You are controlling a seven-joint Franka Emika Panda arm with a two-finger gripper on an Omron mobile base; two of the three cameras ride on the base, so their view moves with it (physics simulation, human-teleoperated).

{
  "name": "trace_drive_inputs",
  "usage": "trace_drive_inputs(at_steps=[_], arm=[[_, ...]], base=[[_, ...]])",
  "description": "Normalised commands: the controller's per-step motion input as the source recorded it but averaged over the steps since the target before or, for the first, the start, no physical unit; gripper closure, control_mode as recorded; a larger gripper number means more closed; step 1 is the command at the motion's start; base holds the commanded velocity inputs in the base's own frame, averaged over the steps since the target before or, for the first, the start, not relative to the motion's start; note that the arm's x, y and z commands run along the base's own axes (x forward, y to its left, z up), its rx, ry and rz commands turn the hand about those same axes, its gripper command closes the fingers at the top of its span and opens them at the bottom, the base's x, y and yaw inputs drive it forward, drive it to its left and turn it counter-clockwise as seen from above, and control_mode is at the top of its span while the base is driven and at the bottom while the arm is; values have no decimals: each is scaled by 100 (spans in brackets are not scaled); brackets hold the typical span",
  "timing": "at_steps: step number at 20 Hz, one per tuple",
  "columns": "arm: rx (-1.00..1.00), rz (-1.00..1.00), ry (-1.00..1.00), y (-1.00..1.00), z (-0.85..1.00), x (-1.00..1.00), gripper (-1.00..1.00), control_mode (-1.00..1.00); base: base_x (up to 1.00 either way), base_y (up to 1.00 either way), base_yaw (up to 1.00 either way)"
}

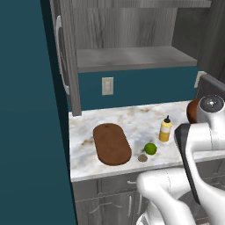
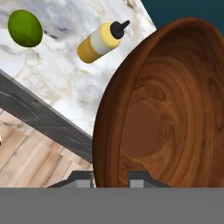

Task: Open the cabinet. Place the bowl and condiment on the counter. Then place the lime and garlic on the cutting board.

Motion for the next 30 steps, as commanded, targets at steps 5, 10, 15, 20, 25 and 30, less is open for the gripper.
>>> trace_drive_inputs(at_steps=[5, 10, 15, 20, 25, 30], arm=[[0, 0, 0, -12, -33, 24, 100, -100], [0, 0, 0, -20, -30, 18, 100, -100], [0, 0, 0, -20, -29, 16, 100, -100], [0, 0, 0, -15, -28, 19, 100, -100], [0, 0, 1, -10, -29, 29, 100, -100], [0, 0, 3, -11, -34, 38, 100, -100]], base=[[0, 0, 0], [0, 0, 0], [0, 0, 0], [0, 0, 0], [0, 0, 0], [0, 0, 0]])
